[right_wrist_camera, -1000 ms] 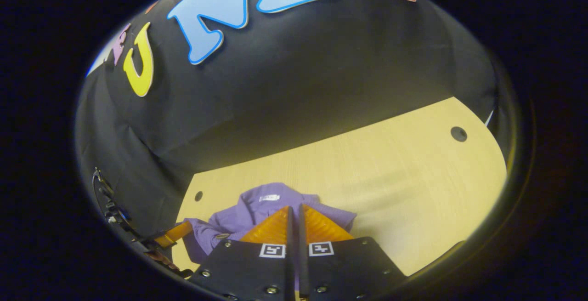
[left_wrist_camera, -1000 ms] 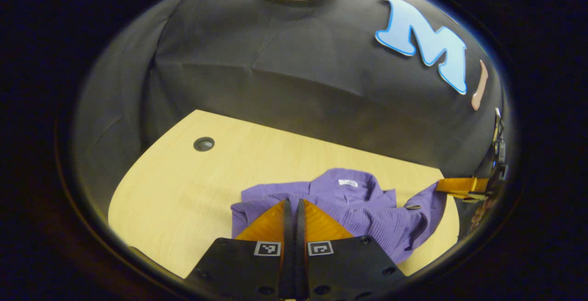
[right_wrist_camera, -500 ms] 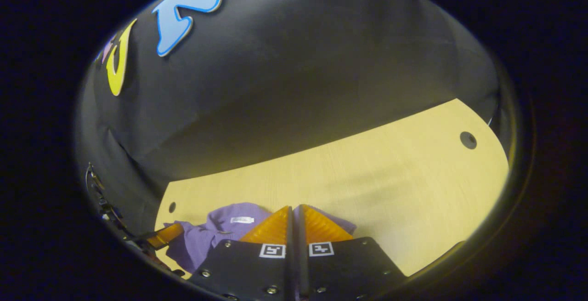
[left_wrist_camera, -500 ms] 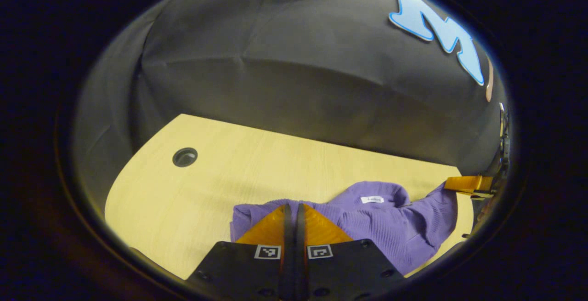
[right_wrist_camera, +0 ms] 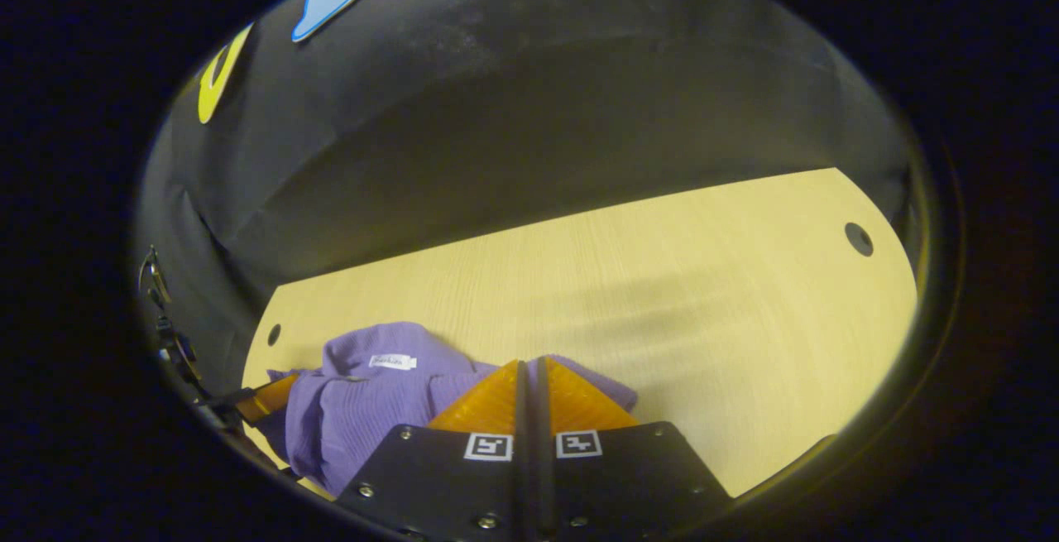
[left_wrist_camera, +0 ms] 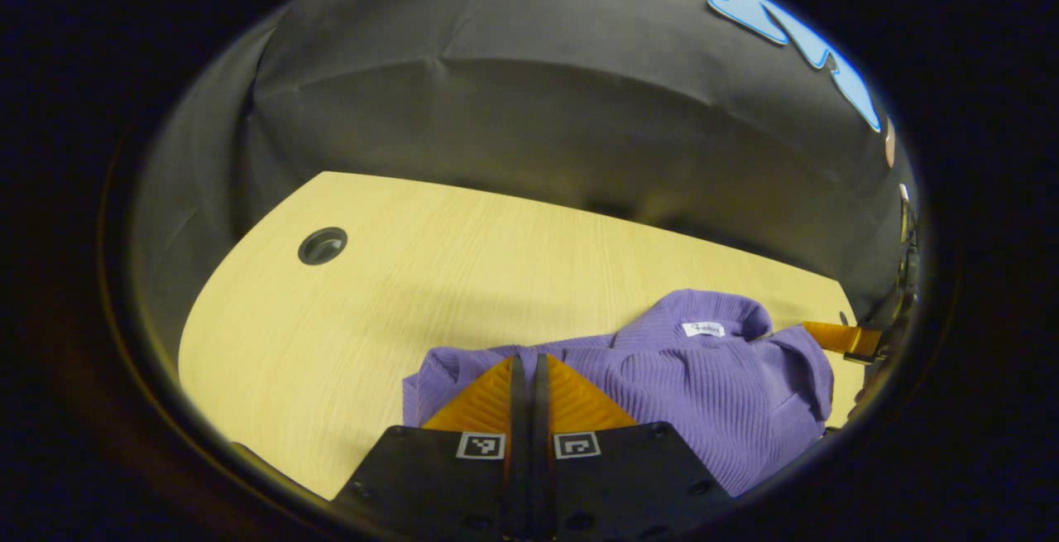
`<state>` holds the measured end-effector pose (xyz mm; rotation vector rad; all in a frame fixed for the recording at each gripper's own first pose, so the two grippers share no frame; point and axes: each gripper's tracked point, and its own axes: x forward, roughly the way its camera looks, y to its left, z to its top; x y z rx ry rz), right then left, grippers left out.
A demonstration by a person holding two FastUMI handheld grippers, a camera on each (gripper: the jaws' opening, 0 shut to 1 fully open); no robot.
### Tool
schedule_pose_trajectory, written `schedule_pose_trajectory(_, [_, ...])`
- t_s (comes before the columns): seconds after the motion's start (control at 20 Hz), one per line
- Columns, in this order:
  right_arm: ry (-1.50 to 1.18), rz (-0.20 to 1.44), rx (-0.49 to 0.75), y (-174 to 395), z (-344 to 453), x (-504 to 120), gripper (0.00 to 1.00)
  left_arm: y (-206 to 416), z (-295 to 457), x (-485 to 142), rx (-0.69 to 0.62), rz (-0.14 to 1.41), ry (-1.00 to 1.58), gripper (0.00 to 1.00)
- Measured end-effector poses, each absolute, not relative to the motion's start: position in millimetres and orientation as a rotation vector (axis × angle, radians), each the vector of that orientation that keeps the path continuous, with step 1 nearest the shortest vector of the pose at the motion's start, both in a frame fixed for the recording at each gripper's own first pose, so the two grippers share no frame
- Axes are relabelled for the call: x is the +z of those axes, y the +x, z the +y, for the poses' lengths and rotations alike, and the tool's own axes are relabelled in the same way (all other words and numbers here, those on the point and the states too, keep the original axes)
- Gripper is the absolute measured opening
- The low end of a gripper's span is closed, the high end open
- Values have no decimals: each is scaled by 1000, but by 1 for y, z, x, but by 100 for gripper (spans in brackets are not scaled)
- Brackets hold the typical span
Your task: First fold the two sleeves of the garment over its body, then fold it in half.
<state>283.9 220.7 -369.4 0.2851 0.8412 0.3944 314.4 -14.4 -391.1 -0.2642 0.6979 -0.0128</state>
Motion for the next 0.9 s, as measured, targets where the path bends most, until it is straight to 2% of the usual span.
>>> schedule_pose_trajectory(0.3, [304,850,376,280,223,-376,5,312,-10,-392,-23,670,-270,9])
schedule_pose_trajectory(0.4, [329,870,384,278,222,-376,5,312,-13,-390,-40,668,-281,17])
schedule_pose_trajectory(0.45, [322,871,373,281,218,-380,9,312,-14,-389,-41,673,-265,23])
schedule_pose_trajectory(0.5, [316,873,365,280,214,-377,14,309,-13,-390,-42,682,-239,25])
schedule_pose_trajectory(0.6, [297,856,346,279,209,-370,24,309,-13,-381,-43,673,-179,39])
schedule_pose_trajectory(0.7, [287,818,344,279,205,-354,55,307,-22,-366,-70,648,-149,71])
schedule_pose_trajectory(0.75, [284,803,345,276,205,-345,56,306,-23,-357,-75,630,-136,88])
schedule_pose_trajectory(0.85, [286,772,358,269,203,-325,64,301,-33,-332,-97,594,-139,89])
schedule_pose_trajectory(0.9, [283,752,368,264,202,-310,64,296,-36,-310,-104,563,-137,89])
